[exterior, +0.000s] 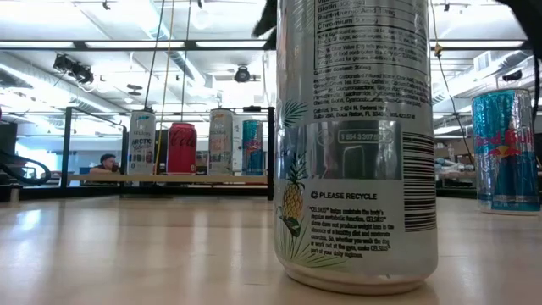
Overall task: Place canned beverage on shelf
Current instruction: Put the blue-white soda can on the shelf aligned with the other blue-white soda can
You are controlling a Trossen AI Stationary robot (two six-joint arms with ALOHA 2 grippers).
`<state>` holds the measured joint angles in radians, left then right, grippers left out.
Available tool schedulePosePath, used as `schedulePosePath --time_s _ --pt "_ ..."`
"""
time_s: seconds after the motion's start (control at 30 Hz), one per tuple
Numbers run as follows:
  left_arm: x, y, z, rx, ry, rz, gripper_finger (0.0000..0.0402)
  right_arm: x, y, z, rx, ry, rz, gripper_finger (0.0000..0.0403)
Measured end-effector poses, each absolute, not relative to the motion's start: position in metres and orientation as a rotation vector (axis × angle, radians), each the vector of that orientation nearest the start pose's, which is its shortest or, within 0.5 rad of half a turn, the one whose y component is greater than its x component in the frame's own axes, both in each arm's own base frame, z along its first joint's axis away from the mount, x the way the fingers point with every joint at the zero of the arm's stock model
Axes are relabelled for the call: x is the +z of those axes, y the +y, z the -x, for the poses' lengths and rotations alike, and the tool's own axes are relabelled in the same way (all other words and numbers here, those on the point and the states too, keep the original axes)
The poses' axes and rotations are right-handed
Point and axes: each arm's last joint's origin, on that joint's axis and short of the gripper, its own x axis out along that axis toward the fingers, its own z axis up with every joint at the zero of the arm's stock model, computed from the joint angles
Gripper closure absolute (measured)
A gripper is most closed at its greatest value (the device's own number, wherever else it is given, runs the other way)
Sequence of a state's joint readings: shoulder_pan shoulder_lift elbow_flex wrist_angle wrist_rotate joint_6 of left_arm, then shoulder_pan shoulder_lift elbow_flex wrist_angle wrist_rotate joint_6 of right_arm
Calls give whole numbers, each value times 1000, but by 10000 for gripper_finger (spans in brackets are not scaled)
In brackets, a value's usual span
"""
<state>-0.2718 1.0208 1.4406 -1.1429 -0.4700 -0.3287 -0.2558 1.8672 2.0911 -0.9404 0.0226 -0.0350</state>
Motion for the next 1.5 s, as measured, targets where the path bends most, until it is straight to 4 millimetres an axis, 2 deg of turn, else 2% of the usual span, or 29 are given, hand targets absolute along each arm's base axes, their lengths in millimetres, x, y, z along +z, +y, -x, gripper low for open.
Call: schedulePosePath --time_s 0.2,0.37,0.43,0.57,0.8,1.13,1.27,1.5 --pt "421 -28 -149 297 634 52 83 425 -80 -330 -327 886 -175 105" --pt "420 -28 -148 299 651 46 83 424 -58 -295 -424 1116 -275 105" --pt "420 -28 -148 300 651 46 83 424 -47 -290 -452 1140 -294 105" --pt "420 -28 -148 300 652 45 83 423 -21 -281 -355 1128 -318 105" --pt "419 -27 -148 301 663 40 83 400 12 -259 -470 1206 -301 105" --pt "408 -28 -151 310 701 32 83 342 37 -221 -611 1366 -404 105" --pt "407 -28 -151 316 700 47 83 331 45 -207 -642 1379 -423 105" --pt "407 -28 -151 316 700 47 83 316 59 -195 -646 1394 -474 105"
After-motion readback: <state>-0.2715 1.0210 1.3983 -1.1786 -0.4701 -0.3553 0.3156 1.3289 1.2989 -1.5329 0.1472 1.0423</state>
